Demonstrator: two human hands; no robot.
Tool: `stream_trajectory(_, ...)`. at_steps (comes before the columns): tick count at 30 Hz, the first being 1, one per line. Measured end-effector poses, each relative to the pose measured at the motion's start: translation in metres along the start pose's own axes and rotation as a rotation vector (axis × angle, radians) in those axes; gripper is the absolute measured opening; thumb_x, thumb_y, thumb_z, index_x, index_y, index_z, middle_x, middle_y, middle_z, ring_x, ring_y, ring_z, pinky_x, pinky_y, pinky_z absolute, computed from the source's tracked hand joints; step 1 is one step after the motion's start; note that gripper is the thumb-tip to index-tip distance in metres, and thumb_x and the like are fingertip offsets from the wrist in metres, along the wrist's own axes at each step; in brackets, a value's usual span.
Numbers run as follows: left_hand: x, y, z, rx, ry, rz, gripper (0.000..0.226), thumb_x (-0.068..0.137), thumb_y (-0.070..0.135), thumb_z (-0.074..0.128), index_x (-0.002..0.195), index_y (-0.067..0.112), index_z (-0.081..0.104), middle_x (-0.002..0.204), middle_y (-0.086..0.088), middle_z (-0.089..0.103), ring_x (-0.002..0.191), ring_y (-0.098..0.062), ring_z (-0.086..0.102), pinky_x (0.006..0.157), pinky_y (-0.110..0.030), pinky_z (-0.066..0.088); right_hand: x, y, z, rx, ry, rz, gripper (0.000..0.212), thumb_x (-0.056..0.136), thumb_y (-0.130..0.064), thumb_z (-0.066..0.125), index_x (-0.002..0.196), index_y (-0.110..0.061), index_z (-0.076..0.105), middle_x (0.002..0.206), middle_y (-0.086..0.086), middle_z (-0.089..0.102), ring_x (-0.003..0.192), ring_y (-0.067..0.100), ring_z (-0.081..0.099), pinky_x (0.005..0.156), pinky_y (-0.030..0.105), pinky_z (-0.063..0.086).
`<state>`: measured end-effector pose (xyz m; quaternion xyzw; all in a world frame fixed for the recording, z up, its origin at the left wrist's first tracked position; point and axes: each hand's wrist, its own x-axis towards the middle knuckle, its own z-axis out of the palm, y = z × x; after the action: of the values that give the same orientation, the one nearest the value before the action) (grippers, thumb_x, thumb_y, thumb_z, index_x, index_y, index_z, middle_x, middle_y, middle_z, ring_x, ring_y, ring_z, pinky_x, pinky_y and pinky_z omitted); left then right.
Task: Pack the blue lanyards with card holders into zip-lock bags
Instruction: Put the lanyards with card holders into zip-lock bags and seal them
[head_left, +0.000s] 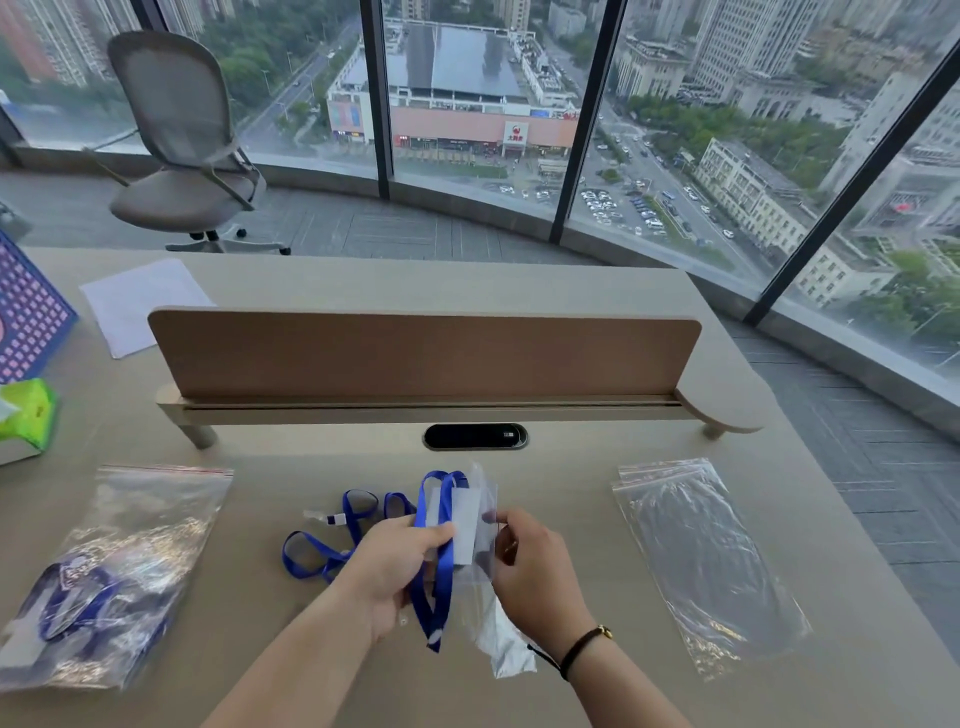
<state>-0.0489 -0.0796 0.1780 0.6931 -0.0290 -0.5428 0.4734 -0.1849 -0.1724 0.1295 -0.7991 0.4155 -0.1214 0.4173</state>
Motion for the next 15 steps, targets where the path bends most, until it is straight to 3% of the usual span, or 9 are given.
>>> stream_trajectory(3,-0.001,0.003,-0.004,0.131,-0.055,0.023,0.016,0.097,0.013,0.062,0.108,0.006,0.071,0.093,-0.018,0.078,0.080,-0.035,0.075,0.077,-0.043,0.062,0.000,0.004,-0.004,0.045,0.020,0.022,0.036,0.086,-0.004,0.060,0.114,-0.026,0.061,0.072,-0.008,0.064,0.070,0.008,0.061,0.067,0.014,0.048)
stream_trajectory(6,-0.003,0.007,-0.007,0.242,-0.094,0.037,0.015,0.098,0.015,0.061,0.109,0.009,0.068,0.092,-0.014,0.079,0.083,-0.035,0.076,0.069,-0.036,0.060,0.000,0.008,-0.008,0.095,0.009,0.066,0.040,0.086,-0.003,0.062,0.117,-0.028,0.060,0.093,-0.009,0.069,0.072,0.012,0.065,0.077,0.032,0.057)
stream_trajectory(9,-0.002,0.012,-0.011,0.350,-0.123,0.050,0.015,0.098,0.017,0.061,0.111,0.013,0.067,0.092,-0.012,0.079,0.082,-0.034,0.077,0.069,-0.036,0.060,-0.001,0.011,-0.013,0.092,0.004,0.065,0.046,0.086,-0.002,0.063,0.126,-0.026,0.057,0.108,-0.015,0.066,0.060,0.006,0.056,0.073,0.019,0.054)
stream_trajectory(12,-0.001,0.016,-0.012,0.464,-0.160,0.079,0.017,0.096,0.017,0.064,0.112,0.014,0.066,0.095,-0.013,0.079,0.082,-0.035,0.076,0.082,-0.047,0.062,-0.002,0.011,-0.020,0.122,0.004,0.039,0.057,0.085,0.001,0.061,0.132,-0.029,0.051,0.113,-0.020,0.063,0.051,0.007,0.046,0.064,0.013,0.050)
stream_trajectory(15,-0.002,0.019,-0.009,0.574,-0.178,0.086,0.017,0.095,0.016,0.064,0.112,0.014,0.064,0.097,-0.014,0.077,0.073,-0.031,0.077,0.073,-0.039,0.064,-0.001,0.012,-0.024,0.066,0.005,-0.002,0.061,0.083,0.002,0.057,0.134,-0.030,0.049,0.118,-0.019,0.064,0.053,0.004,0.049,0.064,0.009,0.046)
